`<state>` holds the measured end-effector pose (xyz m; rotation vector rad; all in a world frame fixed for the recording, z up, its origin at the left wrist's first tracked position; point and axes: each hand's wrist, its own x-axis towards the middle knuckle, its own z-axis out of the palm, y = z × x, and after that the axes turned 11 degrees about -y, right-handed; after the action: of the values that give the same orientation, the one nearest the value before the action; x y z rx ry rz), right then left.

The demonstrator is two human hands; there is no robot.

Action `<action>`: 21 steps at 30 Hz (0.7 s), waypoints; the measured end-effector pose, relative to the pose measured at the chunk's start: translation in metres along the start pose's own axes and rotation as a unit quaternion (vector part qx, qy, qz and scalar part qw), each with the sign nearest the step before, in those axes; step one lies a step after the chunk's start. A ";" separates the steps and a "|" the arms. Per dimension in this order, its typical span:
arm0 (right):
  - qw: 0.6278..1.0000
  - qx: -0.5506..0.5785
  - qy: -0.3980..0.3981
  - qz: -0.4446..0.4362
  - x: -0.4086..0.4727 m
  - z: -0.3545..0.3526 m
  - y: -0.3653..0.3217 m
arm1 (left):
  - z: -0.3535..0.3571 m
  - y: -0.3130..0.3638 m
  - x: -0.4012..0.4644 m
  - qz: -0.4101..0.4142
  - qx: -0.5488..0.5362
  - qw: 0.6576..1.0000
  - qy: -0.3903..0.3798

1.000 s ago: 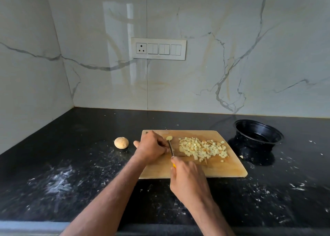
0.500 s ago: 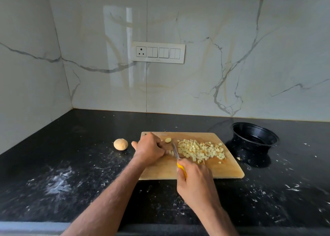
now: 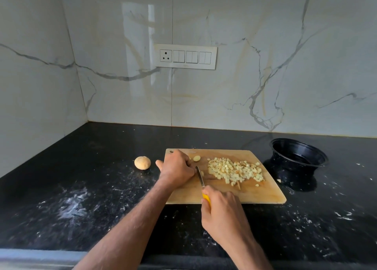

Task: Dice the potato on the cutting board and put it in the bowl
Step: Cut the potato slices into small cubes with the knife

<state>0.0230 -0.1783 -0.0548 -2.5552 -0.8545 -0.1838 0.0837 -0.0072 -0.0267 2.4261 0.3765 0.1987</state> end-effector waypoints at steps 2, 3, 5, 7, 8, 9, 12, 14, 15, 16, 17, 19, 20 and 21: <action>1.000 0.013 -0.005 0.003 -0.008 -0.003 0.003 | -0.001 0.000 -0.001 -0.001 0.011 1.000 -0.002; 1.000 0.018 -0.001 0.003 -0.012 -0.006 0.005 | -0.001 -0.001 -0.001 0.001 0.012 1.000 -0.007; 1.000 0.021 0.015 0.005 -0.016 -0.012 0.007 | -0.004 -0.003 -0.001 0.012 -0.003 1.000 -0.027; 0.999 0.028 0.036 0.005 -0.015 -0.017 0.008 | -0.009 -0.004 -0.002 0.025 -0.023 0.998 -0.044; 0.999 0.031 0.044 0.003 -0.013 -0.019 0.007 | -0.012 -0.005 -0.002 0.030 -0.023 0.998 -0.045; 0.998 0.031 0.051 0.000 -0.009 -0.020 0.005 | -0.013 -0.006 -0.002 0.036 -0.020 0.998 -0.042; 0.998 0.019 0.053 -0.008 0.002 -0.019 -0.002 | -0.014 -0.009 -0.002 0.046 -0.019 0.998 -0.042; 0.999 0.019 0.046 -0.009 0.009 -0.017 -0.006 | -0.013 -0.010 -0.001 0.036 -0.016 0.999 -0.037; 0.999 0.018 0.045 -0.008 0.013 -0.015 -0.008 | -0.012 -0.010 -0.001 0.029 -0.016 0.999 -0.034; 0.999 0.015 0.046 -0.006 0.015 -0.014 -0.008 | -0.011 -0.010 0.000 0.022 -0.018 0.999 -0.031; 0.999 0.014 0.046 -0.005 0.018 -0.012 -0.009 | -0.011 -0.010 0.000 0.012 -0.019 0.999 -0.029; 0.999 0.011 0.037 -0.006 0.020 -0.008 -0.008 | -0.011 -0.010 0.000 -0.008 -0.022 0.999 -0.026; 0.999 0.007 0.031 -0.007 0.020 -0.005 -0.008 | -0.011 -0.010 0.001 -0.016 -0.026 0.999 -0.027; 1.000 0.003 0.025 -0.007 0.019 -0.004 -0.008 | -0.011 -0.010 0.001 -0.024 -0.032 0.999 -0.029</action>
<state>0.0337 -0.1638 -0.0435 -2.5281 -0.8527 -0.2469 0.0803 0.0069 -0.0247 2.3523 0.3962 0.1178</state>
